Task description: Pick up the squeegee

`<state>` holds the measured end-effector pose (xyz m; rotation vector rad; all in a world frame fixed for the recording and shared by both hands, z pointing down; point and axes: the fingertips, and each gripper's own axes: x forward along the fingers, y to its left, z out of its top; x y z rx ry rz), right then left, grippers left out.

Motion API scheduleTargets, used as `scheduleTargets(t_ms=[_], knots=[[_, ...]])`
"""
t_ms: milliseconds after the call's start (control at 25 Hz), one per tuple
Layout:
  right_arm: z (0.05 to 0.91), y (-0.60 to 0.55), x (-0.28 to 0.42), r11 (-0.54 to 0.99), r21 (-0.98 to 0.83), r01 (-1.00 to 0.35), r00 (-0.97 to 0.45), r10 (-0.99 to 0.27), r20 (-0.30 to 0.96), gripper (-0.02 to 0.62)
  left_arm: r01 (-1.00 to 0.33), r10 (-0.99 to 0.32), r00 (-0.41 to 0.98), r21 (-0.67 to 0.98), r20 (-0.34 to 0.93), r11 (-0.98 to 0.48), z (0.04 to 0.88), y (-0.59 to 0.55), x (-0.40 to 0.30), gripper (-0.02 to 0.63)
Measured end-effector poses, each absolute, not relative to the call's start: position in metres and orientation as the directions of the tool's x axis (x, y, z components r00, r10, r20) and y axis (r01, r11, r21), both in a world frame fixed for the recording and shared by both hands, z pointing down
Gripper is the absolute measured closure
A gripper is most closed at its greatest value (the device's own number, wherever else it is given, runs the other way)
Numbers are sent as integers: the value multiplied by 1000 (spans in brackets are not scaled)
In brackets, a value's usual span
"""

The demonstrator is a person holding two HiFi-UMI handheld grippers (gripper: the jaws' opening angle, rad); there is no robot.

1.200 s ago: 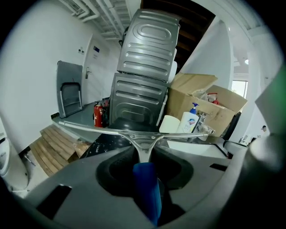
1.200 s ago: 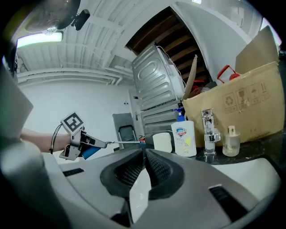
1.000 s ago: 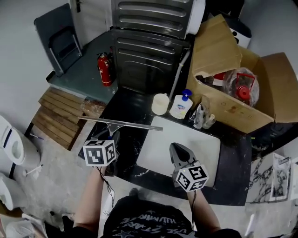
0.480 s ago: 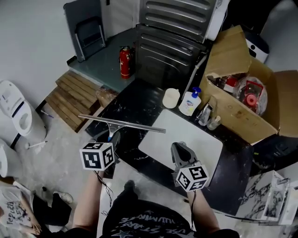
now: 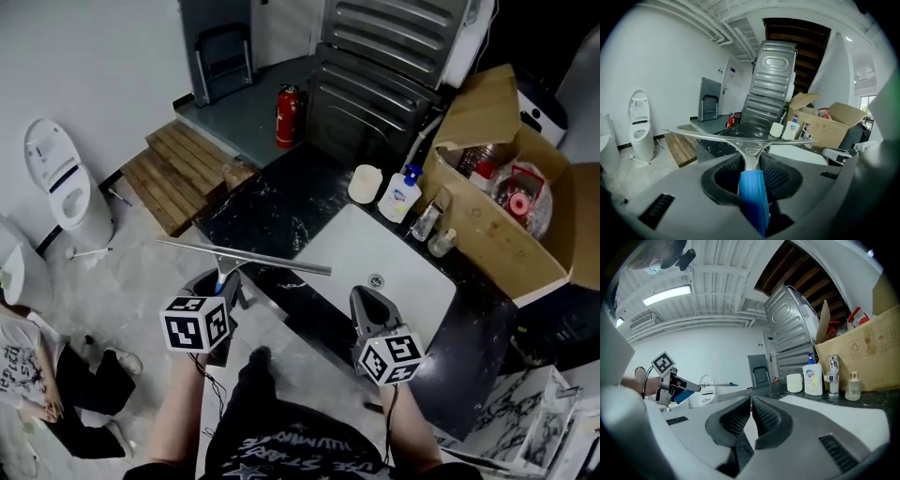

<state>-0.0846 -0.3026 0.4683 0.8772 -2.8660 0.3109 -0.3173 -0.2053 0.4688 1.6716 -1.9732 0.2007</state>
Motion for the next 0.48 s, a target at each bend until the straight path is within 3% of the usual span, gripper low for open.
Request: scheduleTargets(t_ms=[480], knots=[[483, -232, -49, 846, -138, -514, -850, -481, 217, 548, -931, -852, -137, 228, 506, 285, 493, -108, -274, 466]])
